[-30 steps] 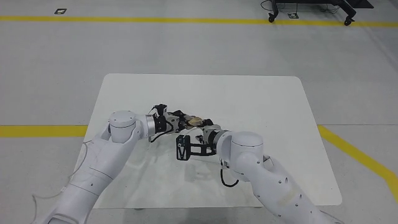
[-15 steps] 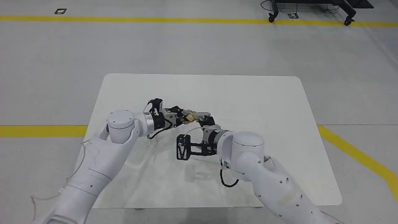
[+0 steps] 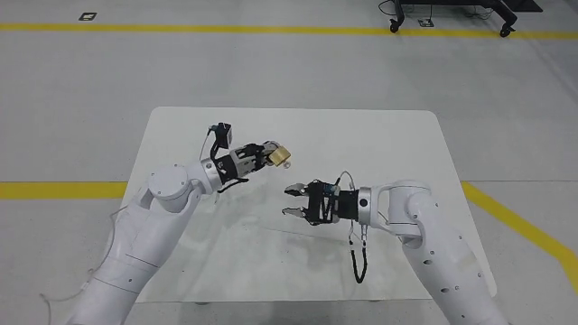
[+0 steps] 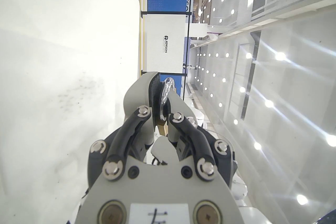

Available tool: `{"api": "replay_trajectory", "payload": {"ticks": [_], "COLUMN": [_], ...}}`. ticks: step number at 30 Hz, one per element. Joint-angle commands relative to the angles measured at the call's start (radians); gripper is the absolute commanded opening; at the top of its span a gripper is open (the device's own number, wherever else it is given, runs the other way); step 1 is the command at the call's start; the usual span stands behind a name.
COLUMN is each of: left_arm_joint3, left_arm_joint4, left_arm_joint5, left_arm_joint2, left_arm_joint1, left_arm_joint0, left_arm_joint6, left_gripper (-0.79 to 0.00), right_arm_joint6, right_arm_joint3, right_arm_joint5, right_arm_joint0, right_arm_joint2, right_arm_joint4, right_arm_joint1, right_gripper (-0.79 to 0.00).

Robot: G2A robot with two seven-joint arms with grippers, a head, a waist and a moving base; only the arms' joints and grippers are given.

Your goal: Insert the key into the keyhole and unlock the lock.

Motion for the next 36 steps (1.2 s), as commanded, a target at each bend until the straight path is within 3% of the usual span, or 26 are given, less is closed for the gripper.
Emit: {"api": "replay_trajectory", "payload": {"ticks": [1, 7, 17, 27, 32, 33, 36], "left_arm_joint3": [-0.014, -0.030, -0.030, -0.028, -0.017, -0.016, -0.016], "left_arm_joint4": [0.008, 0.036, 0.037, 0.011, -0.006, -0.016, -0.033], "left_arm_joint5": [-0.026, -0.085, -0.083, -0.066, -0.046, -0.045, -0.038], "left_arm_joint2": [0.000, 0.006, 0.006, 0.021, 0.012, 0.006, -0.005], "left_arm_joint1": [0.001, 0.002, 0.000, -0.009, -0.012, -0.013, -0.017], "left_arm_joint0": [0.006, 0.012, 0.013, 0.014, 0.017, 0.020, 0.029], "left_arm_joint6": [-0.029, -0.081, -0.103, -0.086, -0.034, -0.012, 0.058], "left_gripper": [-0.785, -0.785, -0.785, -0.785, -0.785, -0.785, -0.785], "right_arm_joint6": [-0.004, -0.047, -0.074, -0.140, -0.222, -0.234, -0.263], "right_arm_joint3": [-0.005, 0.030, 0.080, 0.090, 0.067, 0.051, -0.007], "right_arm_joint5": [0.000, 0.000, 0.036, 0.161, 0.168, 0.172, 0.218], "right_arm_joint0": [0.003, 0.033, 0.072, 0.065, 0.043, 0.035, -0.006], "right_arm_joint2": [-0.013, -0.016, -0.035, -0.044, -0.039, -0.037, -0.026], "right_arm_joint4": [-0.004, 0.006, -0.010, -0.032, -0.063, -0.088, -0.172], "right_arm_joint1": [0.013, 0.040, 0.047, 0.047, 0.052, 0.055, 0.062], "right_gripper": [-0.785, -0.785, -0.785, -0.785, -0.785, -0.631, -0.483]}}
